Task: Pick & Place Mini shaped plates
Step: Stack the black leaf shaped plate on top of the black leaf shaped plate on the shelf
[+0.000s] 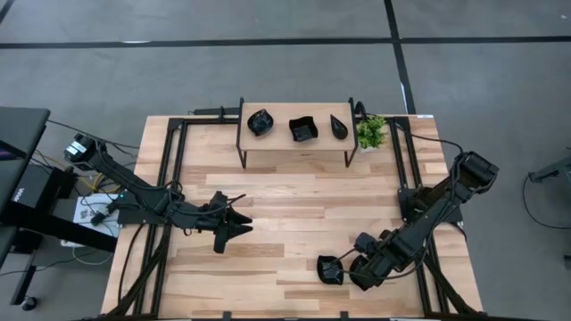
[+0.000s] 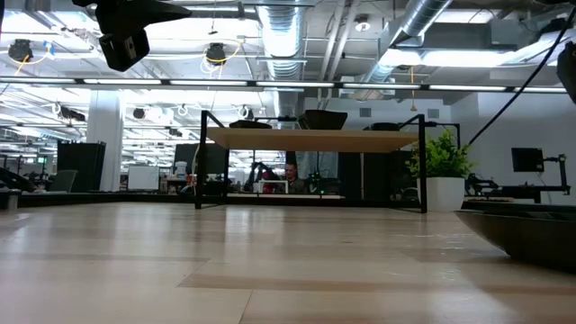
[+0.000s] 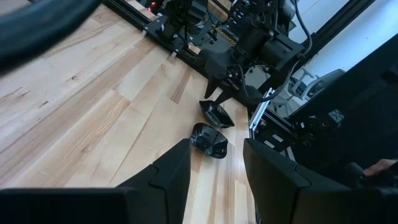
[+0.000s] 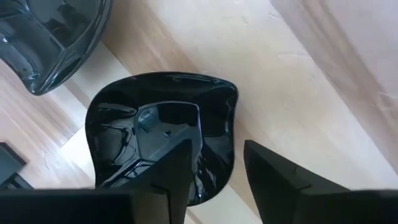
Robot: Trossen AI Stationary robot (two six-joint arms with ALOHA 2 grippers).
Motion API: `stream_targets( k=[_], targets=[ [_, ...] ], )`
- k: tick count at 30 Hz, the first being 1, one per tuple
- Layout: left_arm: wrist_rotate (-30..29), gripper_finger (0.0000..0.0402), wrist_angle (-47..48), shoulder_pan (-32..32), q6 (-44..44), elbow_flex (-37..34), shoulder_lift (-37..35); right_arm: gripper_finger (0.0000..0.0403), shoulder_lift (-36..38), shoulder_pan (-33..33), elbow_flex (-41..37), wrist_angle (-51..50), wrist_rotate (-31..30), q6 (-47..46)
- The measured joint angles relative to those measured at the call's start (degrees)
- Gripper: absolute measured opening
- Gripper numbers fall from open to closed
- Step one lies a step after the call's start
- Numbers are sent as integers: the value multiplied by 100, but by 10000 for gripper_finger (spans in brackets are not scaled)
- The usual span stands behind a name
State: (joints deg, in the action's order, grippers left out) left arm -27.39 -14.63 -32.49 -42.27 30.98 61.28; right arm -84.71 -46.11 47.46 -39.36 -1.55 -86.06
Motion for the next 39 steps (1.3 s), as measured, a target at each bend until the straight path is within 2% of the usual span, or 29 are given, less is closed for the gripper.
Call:
stream_targets(
  k=[8,17,31,39],
  targets=[
    [1,149,0,-26,-1,0,0,123,8,0,-359,875,27,-37],
    [4,149,0,-22,1,0,0,93,33,0,-361,812,25,-35],
    [4,149,1,-22,-1,0,0,8,28,0,-361,815,32,-38],
    [1,149,2,-22,21,0,0,3,42,0,-361,818,228,-57]
  ],
)
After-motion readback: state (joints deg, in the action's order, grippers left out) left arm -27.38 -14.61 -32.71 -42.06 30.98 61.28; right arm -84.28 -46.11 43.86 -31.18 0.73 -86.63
